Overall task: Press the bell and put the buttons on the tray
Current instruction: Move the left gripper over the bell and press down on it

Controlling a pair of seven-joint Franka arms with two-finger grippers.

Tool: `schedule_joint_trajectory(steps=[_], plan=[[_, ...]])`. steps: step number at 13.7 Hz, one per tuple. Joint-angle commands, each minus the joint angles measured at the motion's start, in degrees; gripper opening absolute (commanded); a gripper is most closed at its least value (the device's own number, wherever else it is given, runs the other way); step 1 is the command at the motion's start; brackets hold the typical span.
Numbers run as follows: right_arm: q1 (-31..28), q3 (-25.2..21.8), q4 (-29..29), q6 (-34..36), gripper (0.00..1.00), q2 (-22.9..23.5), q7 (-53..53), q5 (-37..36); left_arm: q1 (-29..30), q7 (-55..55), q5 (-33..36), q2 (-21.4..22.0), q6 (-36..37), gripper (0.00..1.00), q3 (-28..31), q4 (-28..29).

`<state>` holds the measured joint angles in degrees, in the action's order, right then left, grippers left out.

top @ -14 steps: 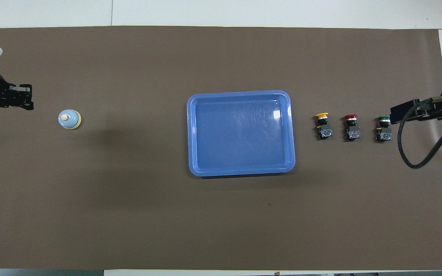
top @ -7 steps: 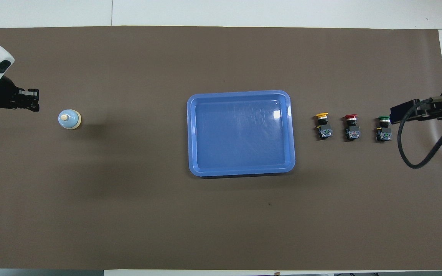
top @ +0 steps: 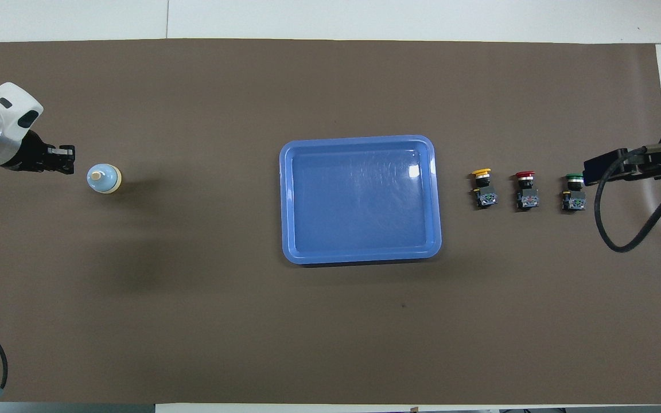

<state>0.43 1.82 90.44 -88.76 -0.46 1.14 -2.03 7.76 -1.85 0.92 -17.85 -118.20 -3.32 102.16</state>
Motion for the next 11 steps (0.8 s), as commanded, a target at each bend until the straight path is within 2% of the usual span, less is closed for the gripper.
schedule_joint_trajectory(steps=[1, 3, 7, 9, 11], plan=[[-0.5, 0.6, 0.4, 0.7, 1.0, -0.7, -0.5, -0.6, -1.1, -0.3, 1.0, -1.4, -3.1, 0.0, 0.2, 0.9], [-0.5, 0.6, 0.4, 0.7, 1.0, -0.7, -0.5, -0.6, -1.3, 0.0, 1.1, -1.8, -3.7, 0.0, 0.2, 1.5], [-0.5, 0.6, 0.4, 0.7, 1.0, -0.7, -0.5, -0.6, -1.3, -0.2, 1.0, -1.0, -12.7, 0.0, 0.2, 9.9], [-0.5, 0.6, 0.4, 0.8, 1.0, -0.8, -0.5, -0.6, -1.3, -0.3, 1.0, -1.0, -10.7, 0.0, 0.2, 8.7], [-0.5, 0.6, 0.4, 0.8, 1.0, -0.8, -0.5, -0.6, -1.6, -0.3, 1.0, -0.9, -0.3, 0.0, 0.2, 1.4]])
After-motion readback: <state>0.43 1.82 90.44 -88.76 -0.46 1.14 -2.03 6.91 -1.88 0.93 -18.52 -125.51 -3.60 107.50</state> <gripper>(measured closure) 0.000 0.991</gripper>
